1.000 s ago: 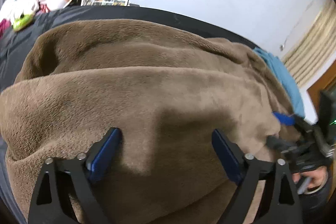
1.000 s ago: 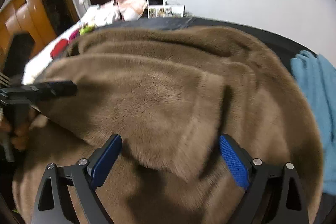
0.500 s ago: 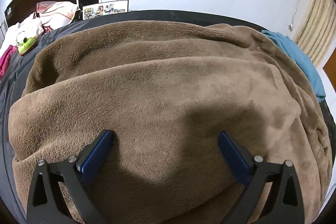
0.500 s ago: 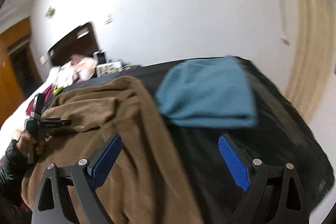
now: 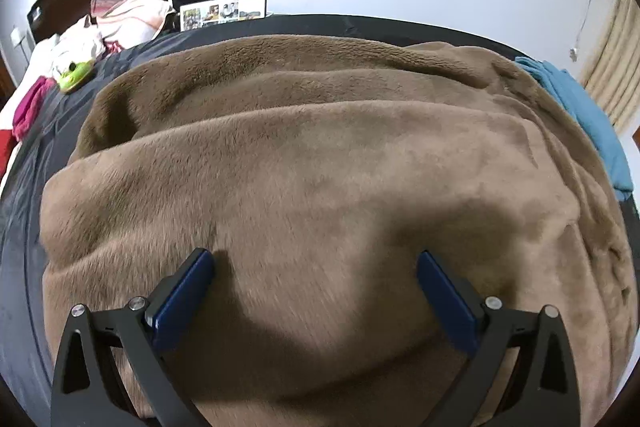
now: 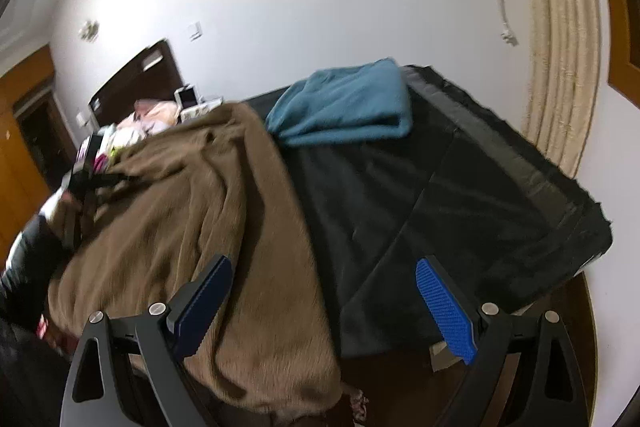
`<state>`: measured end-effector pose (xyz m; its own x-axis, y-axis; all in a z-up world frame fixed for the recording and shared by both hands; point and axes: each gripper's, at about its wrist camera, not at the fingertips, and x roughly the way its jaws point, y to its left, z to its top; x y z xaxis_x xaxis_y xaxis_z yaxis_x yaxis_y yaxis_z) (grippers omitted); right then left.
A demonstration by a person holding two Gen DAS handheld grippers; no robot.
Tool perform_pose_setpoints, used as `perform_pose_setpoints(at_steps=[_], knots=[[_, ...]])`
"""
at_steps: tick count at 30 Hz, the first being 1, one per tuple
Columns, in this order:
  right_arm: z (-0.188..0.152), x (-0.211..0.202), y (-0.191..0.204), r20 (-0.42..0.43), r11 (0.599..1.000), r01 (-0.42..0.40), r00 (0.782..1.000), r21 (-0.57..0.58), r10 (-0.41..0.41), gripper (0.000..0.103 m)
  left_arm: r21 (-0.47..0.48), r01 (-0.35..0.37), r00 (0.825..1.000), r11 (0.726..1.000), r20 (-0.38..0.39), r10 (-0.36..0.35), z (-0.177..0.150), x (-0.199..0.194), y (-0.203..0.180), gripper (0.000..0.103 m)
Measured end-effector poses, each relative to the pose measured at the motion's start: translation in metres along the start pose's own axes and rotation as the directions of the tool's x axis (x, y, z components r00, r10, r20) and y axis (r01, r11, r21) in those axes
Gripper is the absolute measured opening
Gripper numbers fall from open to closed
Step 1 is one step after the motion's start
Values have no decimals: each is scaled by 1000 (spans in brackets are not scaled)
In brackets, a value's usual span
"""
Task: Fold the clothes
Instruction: 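Smooth the folded fleece with the left gripper while the right gripper lifts its edge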
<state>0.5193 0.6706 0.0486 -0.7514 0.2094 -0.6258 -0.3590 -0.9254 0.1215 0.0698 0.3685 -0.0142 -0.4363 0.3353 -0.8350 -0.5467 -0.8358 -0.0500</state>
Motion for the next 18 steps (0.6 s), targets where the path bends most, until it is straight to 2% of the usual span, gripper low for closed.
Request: perform_pose_setpoints(at_steps=[6,11,18], knots=[[-22,13,33,-39,989,-29,999,-142,24,95,68,35,999,997,5,-35,-11,-28,-33,102],[-25,47,55,-113,957,92,985,-276,-127,95,131,77,997,988,20,-80,-20,-42,-63,102],[-18,64,16,-124,950,228,958,-214,-258,95,97,112,994,989,-7,-112,-31,-24,-73,102]])
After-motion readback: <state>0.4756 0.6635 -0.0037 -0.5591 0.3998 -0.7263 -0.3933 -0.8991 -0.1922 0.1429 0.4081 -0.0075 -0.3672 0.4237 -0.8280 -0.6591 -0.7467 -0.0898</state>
